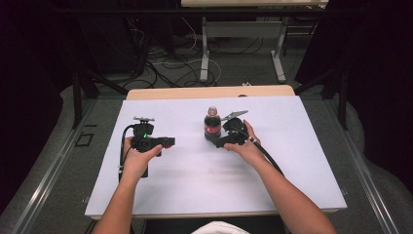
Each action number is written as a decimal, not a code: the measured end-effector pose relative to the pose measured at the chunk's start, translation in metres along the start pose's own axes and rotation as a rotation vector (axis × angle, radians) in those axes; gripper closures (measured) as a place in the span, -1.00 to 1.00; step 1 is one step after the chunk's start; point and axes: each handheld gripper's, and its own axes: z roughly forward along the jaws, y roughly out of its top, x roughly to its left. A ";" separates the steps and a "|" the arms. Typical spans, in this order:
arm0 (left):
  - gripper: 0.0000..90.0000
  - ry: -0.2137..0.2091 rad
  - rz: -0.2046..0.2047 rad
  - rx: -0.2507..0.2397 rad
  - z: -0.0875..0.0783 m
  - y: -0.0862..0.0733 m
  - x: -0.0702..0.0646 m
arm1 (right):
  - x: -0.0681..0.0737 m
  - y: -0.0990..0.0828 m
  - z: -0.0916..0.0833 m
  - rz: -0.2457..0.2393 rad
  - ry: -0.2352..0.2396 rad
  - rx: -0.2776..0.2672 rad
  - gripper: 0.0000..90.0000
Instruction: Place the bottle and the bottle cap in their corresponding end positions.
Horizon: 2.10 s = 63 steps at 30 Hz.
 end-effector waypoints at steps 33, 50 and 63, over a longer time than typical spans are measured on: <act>0.37 -0.023 0.296 0.107 0.089 -0.027 -0.064 | -0.005 -0.054 -0.049 -0.049 -0.035 0.045 -1.00; 0.37 -0.058 0.383 0.131 0.124 -0.044 -0.095 | -0.014 -0.062 -0.053 0.001 -0.002 0.034 -1.00; 0.37 -0.055 0.443 0.158 0.132 -0.050 -0.102 | -0.017 -0.061 -0.060 0.014 -0.012 0.013 -1.00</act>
